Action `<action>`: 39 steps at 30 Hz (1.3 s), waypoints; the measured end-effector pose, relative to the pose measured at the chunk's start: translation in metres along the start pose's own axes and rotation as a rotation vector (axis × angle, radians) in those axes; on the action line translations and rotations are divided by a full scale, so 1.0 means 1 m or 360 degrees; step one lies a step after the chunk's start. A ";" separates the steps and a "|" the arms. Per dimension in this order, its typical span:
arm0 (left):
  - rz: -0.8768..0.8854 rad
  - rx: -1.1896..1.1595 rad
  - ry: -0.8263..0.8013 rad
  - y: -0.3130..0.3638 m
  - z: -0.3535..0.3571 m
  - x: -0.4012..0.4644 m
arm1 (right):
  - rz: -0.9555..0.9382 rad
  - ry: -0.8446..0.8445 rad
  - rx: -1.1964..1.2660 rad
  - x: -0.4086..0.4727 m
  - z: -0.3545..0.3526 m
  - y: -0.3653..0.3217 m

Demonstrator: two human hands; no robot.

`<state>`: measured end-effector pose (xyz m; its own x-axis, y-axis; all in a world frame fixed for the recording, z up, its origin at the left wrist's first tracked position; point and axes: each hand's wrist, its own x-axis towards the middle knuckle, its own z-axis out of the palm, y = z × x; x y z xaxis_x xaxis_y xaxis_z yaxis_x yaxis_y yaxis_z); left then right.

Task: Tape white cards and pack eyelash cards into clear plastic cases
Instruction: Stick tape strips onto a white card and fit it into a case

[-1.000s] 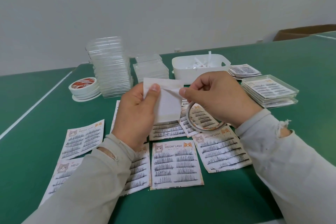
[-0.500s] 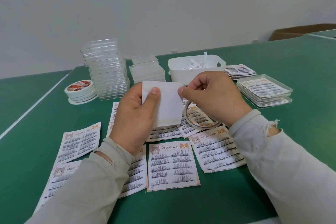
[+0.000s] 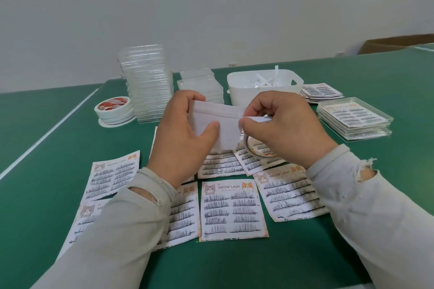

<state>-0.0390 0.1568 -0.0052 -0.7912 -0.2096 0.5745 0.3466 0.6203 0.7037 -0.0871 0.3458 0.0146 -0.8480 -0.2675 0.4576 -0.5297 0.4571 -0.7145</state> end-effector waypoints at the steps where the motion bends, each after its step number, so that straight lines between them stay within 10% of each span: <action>1: 0.0086 0.0123 0.0003 0.001 -0.002 0.000 | -0.0015 -0.0002 -0.0023 0.000 0.000 -0.001; 7: 0.0425 0.0697 -0.0057 0.007 -0.006 0.000 | -0.0109 -0.0045 -0.0134 -0.003 0.003 -0.005; 21: 0.0288 0.0588 -0.0139 0.016 0.000 0.000 | -0.0176 -0.0071 -0.0148 -0.008 0.008 -0.012; 28: 0.0512 0.0893 -0.0043 0.018 -0.010 0.003 | 0.0149 -0.0360 0.0838 -0.010 0.006 -0.021; 39: -0.0213 -0.0393 -0.0162 0.010 -0.013 0.008 | 0.0265 -0.0526 0.0632 -0.002 0.000 -0.007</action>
<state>-0.0353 0.1516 0.0124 -0.8803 -0.1922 0.4337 0.3380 0.3872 0.8578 -0.0816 0.3436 0.0183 -0.8476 -0.5007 0.1758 -0.2993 0.1773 -0.9375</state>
